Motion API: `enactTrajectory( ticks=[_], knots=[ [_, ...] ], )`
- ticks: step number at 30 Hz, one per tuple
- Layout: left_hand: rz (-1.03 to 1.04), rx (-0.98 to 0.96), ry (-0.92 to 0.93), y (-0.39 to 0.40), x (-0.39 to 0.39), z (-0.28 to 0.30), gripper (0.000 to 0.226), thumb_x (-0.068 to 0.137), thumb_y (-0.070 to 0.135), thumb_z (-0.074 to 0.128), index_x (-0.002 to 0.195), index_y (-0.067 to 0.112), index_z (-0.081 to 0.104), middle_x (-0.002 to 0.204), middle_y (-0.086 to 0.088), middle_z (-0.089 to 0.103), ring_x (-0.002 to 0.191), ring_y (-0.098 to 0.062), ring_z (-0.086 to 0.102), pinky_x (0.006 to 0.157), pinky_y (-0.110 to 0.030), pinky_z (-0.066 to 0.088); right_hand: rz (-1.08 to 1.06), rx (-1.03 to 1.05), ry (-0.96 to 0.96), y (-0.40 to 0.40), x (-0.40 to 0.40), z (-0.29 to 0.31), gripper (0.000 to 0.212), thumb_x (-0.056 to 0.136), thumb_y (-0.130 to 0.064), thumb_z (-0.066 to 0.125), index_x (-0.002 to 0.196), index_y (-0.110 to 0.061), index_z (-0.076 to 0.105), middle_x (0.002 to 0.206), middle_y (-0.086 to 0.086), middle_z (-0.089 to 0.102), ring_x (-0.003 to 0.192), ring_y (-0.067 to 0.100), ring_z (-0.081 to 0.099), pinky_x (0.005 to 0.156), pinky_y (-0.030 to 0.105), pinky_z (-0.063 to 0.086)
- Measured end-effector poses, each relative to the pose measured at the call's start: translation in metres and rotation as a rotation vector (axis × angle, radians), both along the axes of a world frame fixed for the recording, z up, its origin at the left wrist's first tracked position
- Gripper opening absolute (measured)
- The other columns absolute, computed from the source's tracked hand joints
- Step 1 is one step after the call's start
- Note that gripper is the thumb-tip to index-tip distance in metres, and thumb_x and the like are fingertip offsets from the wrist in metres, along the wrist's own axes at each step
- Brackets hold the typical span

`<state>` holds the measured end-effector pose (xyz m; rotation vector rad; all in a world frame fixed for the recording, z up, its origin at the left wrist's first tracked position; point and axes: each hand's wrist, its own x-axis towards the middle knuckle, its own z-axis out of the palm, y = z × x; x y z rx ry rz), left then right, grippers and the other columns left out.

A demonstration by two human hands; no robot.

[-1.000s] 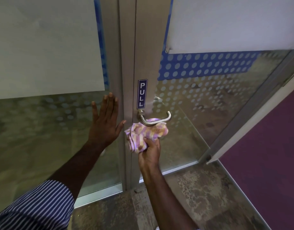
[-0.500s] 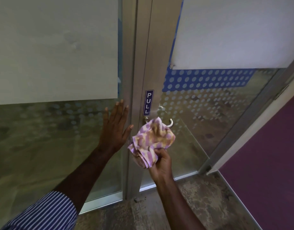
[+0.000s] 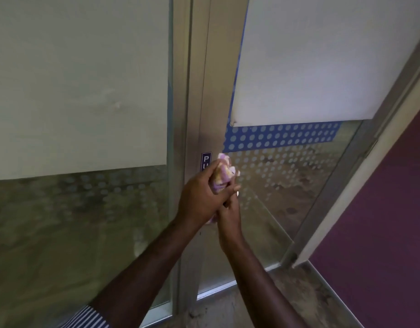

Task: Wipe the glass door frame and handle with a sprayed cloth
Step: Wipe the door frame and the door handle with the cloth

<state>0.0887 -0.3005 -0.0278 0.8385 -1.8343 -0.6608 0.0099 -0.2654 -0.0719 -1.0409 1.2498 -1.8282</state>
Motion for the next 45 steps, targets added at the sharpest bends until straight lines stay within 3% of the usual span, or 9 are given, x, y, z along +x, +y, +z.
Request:
enactTrajectory(
  ticks=[6,12,17,22,27,31,36,41,45],
  knots=[
    [0.021,0.099,0.169,-0.005,-0.005,0.034,0.025,0.092,0.035,0.074,0.116,0.04,0.07,0.091,0.026,0.072,0.089,0.012,0.068,0.08,-0.02,0.059,-0.01,-0.058,0.193,0.007,-0.028,0.035,0.064,0.099,-0.002,0.057,0.153,-0.031,0.039,0.138,-0.023,0.062,0.126,0.0,0.06,0.103,0.029,0.053],
    [0.066,0.087,0.254,-0.031,-0.011,0.065,0.017,0.1,0.018,0.062,0.102,0.035,0.067,0.087,0.023,0.068,0.076,0.018,0.064,0.079,-0.026,0.058,-0.197,-0.2,0.151,-0.004,-0.081,0.073,0.034,0.099,-0.01,0.063,0.133,-0.015,0.065,0.12,0.002,0.074,0.112,0.012,0.07,0.093,0.033,0.056],
    [-0.053,0.109,0.284,-0.035,-0.016,0.089,0.024,0.107,0.017,0.05,0.094,0.031,0.065,0.089,0.013,0.07,0.073,0.011,0.065,0.073,-0.014,0.053,-0.052,-0.12,0.365,-0.023,-0.115,0.105,0.062,0.079,-0.052,0.08,0.136,-0.035,0.062,0.141,-0.011,0.062,0.133,0.016,0.058,0.11,0.052,0.048],
    [-0.02,0.044,0.316,-0.036,-0.018,0.098,0.028,0.109,0.018,0.046,0.092,0.028,0.066,0.079,0.016,0.072,0.073,0.009,0.064,0.071,-0.012,0.051,-0.055,-0.173,0.45,-0.034,-0.122,0.117,0.045,0.069,-0.043,0.084,0.101,-0.013,0.073,0.106,0.005,0.076,0.104,0.028,0.07,0.092,0.057,0.056],
    [0.092,-0.02,0.215,-0.048,-0.017,0.095,0.022,0.108,0.026,0.049,0.101,0.023,0.069,0.092,0.006,0.071,0.079,0.009,0.063,0.073,-0.011,0.049,-0.264,-0.231,0.675,-0.037,-0.123,0.121,0.027,0.084,-0.029,0.083,0.111,-0.024,0.08,0.155,-0.001,0.05,0.134,0.012,0.055,0.108,0.033,0.048],
    [0.156,-0.046,0.16,-0.051,-0.012,0.093,0.021,0.108,0.029,0.05,0.108,0.024,0.07,0.094,0.008,0.072,0.082,0.008,0.064,0.074,-0.013,0.05,-0.301,-0.322,0.798,-0.033,-0.124,0.126,0.022,0.089,-0.025,0.079,0.111,-0.022,0.08,0.151,0.002,0.054,0.143,0.018,0.048,0.114,0.039,0.043],
    [0.038,0.013,0.129,-0.042,-0.01,0.103,0.021,0.108,0.028,0.047,0.105,0.031,0.068,0.092,0.015,0.07,0.08,0.008,0.065,0.072,-0.009,0.05,-0.082,-0.267,0.583,-0.051,-0.134,0.13,0.017,0.09,-0.018,0.077,0.105,-0.01,0.077,0.12,-0.004,0.073,0.11,0.004,0.067,0.092,0.032,0.054],
    [-0.04,0.07,0.235,-0.039,-0.009,0.113,0.024,0.108,0.024,0.044,0.103,0.024,0.068,0.087,0.008,0.069,0.074,0.005,0.066,0.066,-0.009,0.051,0.763,-0.004,-0.059,-0.059,-0.141,0.119,0.078,0.071,-0.055,0.085,0.131,-0.009,0.064,0.123,0.013,0.068,0.11,0.027,0.067,0.094,0.044,0.057],
    [-0.041,0.03,0.223,-0.047,-0.004,0.115,0.026,0.109,0.024,0.045,0.1,0.031,0.069,0.085,0.009,0.07,0.073,0.007,0.066,0.068,-0.012,0.053,0.753,-0.021,-0.013,-0.062,-0.137,0.127,0.052,0.067,-0.034,0.093,0.111,-0.013,0.076,0.104,0.009,0.074,0.098,0.027,0.068,0.092,0.042,0.055]
  ],
)
